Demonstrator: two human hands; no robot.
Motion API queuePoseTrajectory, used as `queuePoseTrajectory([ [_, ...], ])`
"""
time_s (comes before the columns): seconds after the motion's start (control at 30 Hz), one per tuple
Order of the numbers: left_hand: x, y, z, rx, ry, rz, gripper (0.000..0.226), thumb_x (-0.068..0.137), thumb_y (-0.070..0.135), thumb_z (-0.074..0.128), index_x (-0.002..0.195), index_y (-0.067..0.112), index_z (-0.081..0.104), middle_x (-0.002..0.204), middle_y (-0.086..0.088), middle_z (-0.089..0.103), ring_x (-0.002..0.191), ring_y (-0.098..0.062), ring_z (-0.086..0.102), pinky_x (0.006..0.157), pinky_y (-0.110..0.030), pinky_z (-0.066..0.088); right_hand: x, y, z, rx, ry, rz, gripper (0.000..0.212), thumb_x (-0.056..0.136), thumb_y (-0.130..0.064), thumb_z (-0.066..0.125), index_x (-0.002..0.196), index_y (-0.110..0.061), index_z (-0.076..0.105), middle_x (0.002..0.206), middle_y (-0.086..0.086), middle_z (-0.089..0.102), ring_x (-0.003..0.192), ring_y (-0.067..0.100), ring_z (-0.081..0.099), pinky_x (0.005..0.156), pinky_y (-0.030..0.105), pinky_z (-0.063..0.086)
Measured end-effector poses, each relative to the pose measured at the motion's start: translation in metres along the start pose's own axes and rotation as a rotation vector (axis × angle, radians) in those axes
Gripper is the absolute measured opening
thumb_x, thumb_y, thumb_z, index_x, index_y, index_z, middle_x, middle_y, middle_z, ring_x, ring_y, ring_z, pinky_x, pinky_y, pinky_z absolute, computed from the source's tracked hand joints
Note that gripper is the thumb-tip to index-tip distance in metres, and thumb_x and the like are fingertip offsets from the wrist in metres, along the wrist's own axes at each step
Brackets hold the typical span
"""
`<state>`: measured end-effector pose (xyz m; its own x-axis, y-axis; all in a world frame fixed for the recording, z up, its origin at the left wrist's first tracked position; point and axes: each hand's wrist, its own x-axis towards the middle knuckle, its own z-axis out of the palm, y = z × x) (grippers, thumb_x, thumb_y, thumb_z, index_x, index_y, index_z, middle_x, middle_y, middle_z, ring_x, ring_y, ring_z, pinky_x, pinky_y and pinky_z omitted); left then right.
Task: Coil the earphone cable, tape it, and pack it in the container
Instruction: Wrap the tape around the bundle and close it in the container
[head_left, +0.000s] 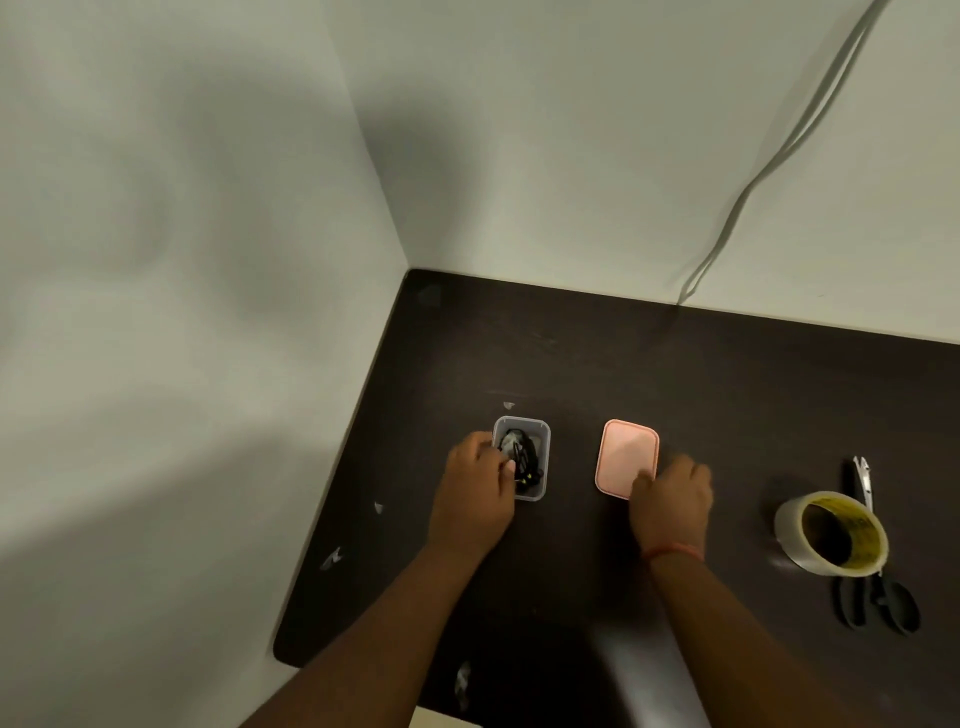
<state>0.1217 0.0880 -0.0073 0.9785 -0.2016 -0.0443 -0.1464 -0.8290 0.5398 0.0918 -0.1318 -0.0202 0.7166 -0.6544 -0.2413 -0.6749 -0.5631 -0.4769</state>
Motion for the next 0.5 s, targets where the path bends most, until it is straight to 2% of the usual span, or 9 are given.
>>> queuePoseTrajectory([
  [0.07,0.001,0.0,0.0,-0.064,0.033,-0.081,0.016,0.098,0.028,0.05,0.099,0.016,0.06,0.117,0.002,0.053,0.106,-0.011,0.053,0.088,-0.027,0.051,0.008,0.012,-0.003,-0.033,-0.025,0.154,0.037,0.09,-0.016,0.061,0.12,0.002,0.05,0.127,0.026,0.049,0.115,0.042,0.049,0.096,0.049,0.044],
  [0.17,0.004,0.003,-0.002,-0.105,0.06,-0.165,0.007,0.097,0.024,0.054,0.092,0.019,0.054,0.105,0.002,0.053,0.093,-0.011,0.055,0.08,-0.029,0.053,0.019,0.023,-0.001,-0.094,-0.06,0.204,0.035,0.093,-0.019,0.059,0.12,0.002,0.053,0.126,0.026,0.052,0.115,0.042,0.051,0.097,0.049,0.045],
  [0.27,0.005,0.007,-0.003,-0.106,0.078,-0.171,0.001,0.095,0.019,0.055,0.094,0.019,0.055,0.104,0.0,0.054,0.092,-0.012,0.055,0.079,-0.029,0.054,0.028,0.026,0.001,-0.161,-0.117,0.161,0.024,0.092,-0.016,0.055,0.107,0.0,0.064,0.111,0.022,0.062,0.102,0.038,0.058,0.092,0.047,0.05],
  [0.33,0.006,0.012,-0.004,-0.105,0.097,-0.135,0.0,0.095,0.018,0.055,0.095,0.018,0.055,0.104,0.0,0.054,0.094,-0.013,0.054,0.08,-0.031,0.054,0.032,0.024,0.002,-0.153,-0.134,0.173,0.022,0.092,-0.015,0.053,0.103,-0.001,0.066,0.108,0.021,0.063,0.097,0.036,0.06,0.089,0.047,0.052],
  [0.5,0.009,0.029,-0.002,-0.123,0.097,-0.109,0.006,0.095,0.017,0.055,0.099,0.017,0.06,0.111,0.0,0.057,0.102,-0.011,0.054,0.086,-0.027,0.051,0.035,0.016,0.004,-0.098,-0.155,0.212,0.026,0.095,-0.017,0.049,0.112,-0.002,0.063,0.115,0.02,0.06,0.101,0.036,0.06,0.089,0.046,0.051],
])
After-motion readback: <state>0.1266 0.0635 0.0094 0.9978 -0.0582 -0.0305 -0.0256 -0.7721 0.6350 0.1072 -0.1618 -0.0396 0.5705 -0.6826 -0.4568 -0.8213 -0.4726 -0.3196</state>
